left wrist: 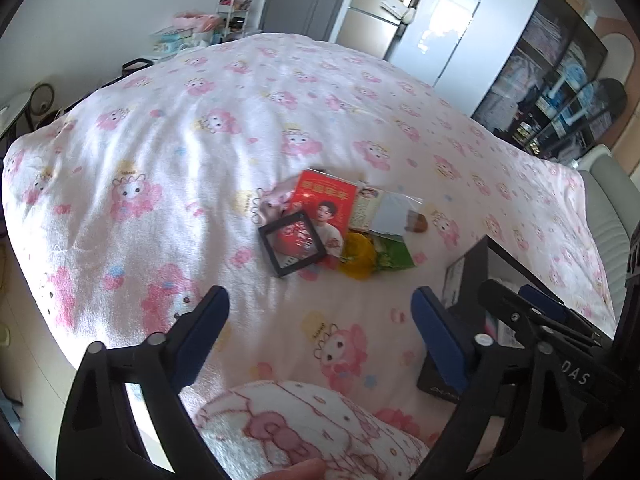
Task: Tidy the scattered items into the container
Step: 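Grasp the black square photo frame with the left tool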
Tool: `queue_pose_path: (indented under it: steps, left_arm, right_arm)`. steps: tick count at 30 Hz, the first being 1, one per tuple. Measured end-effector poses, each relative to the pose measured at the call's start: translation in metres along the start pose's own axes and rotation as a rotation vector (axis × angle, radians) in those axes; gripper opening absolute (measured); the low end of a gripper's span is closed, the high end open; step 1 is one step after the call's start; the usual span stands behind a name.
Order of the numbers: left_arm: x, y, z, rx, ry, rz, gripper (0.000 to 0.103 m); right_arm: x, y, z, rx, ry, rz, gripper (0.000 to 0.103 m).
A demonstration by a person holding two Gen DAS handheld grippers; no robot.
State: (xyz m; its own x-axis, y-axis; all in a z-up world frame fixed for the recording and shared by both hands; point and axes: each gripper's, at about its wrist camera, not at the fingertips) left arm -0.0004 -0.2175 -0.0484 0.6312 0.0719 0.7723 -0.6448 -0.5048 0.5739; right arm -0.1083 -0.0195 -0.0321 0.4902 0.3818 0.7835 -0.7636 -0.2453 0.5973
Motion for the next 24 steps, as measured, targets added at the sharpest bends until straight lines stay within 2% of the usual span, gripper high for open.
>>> queue_pose_path:
  steps: [2,3,6,8,10,11,13,14,16,18,24]
  left_arm:
    - [-0.013,0.009,0.012,0.023,0.013,0.008,0.081]
    - [-0.02,0.014,0.019,0.044,0.008,0.012,0.078]
    - [-0.048,0.029,0.038,0.106,-0.002,0.056,0.069]
    - [-0.071,0.038,0.05,0.165,-0.041,0.122,0.06]
    - [-0.092,0.043,0.059,0.202,-0.079,0.17,0.058]
    - [-0.102,0.045,0.062,0.207,-0.064,0.182,0.058]
    - [-0.124,0.046,0.068,0.234,-0.04,0.224,0.058]
    - [-0.137,0.044,0.073,0.277,-0.059,0.257,0.058]
    - [-0.168,0.033,0.087,0.442,-0.143,0.369,0.058]
    - [-0.19,0.023,0.092,0.541,-0.168,0.421,0.058]
    - [-0.211,0.024,0.086,0.58,-0.034,0.376,0.056]
  right_arm:
    - [-0.015,0.007,0.006,-0.011,0.05,0.014,0.08]
    - [-0.025,0.01,0.011,-0.004,0.056,0.031,0.073]
    - [-0.054,0.023,0.02,0.016,0.051,0.081,0.068]
    - [-0.077,0.028,0.022,0.026,0.034,0.121,0.062]
    - [-0.101,0.029,0.027,0.038,0.014,0.168,0.045]
    - [-0.112,0.029,0.03,0.052,0.009,0.186,0.042]
    - [-0.133,0.028,0.037,0.079,-0.002,0.217,0.028]
    - [-0.142,0.029,0.041,0.088,0.004,0.229,0.026]
    - [-0.154,0.029,0.044,0.099,0.023,0.245,0.022]
    - [-0.17,0.032,0.045,0.098,0.051,0.263,0.022]
    - [-0.214,0.034,0.051,0.061,0.059,0.316,0.022]
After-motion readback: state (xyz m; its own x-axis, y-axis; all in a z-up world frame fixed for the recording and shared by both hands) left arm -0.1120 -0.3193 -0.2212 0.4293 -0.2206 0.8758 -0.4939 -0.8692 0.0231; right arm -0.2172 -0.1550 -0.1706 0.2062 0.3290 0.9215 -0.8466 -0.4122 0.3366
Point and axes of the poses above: each gripper's, at about its wrist camera, not at the fingertips, and x roughly against the way its jaws point, z to its left, y to its top, and after that the axes turned 2 degrees about -x, right-handed
